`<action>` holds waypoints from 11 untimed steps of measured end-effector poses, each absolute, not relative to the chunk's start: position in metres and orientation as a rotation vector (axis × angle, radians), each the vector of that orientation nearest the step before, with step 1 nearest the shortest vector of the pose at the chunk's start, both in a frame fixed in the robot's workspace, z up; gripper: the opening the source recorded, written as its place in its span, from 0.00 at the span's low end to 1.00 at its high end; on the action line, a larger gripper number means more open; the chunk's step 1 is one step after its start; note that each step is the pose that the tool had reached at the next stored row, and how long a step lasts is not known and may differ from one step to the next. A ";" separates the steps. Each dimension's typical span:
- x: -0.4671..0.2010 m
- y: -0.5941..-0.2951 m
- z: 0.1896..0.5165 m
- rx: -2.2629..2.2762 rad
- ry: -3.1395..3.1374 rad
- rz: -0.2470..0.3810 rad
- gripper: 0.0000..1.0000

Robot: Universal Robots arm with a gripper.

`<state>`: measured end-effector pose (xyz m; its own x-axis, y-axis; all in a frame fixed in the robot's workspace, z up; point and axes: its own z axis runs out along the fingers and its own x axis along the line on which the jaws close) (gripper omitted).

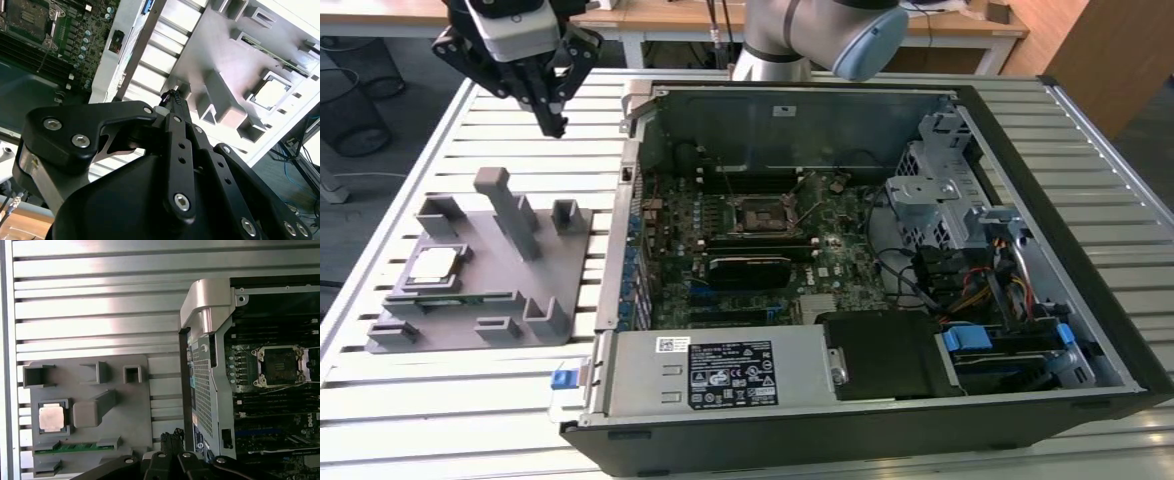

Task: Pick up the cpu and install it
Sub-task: 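Reach for the cpu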

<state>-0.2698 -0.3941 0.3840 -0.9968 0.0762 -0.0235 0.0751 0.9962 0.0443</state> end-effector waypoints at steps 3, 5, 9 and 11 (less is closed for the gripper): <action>-0.273 -0.394 0.384 0.118 3.113 0.068 0.11; -0.274 -0.394 0.384 0.118 3.114 0.068 0.11; -0.278 -0.393 0.383 0.118 3.114 0.068 0.11; -0.280 -0.393 0.383 0.118 3.114 0.068 0.11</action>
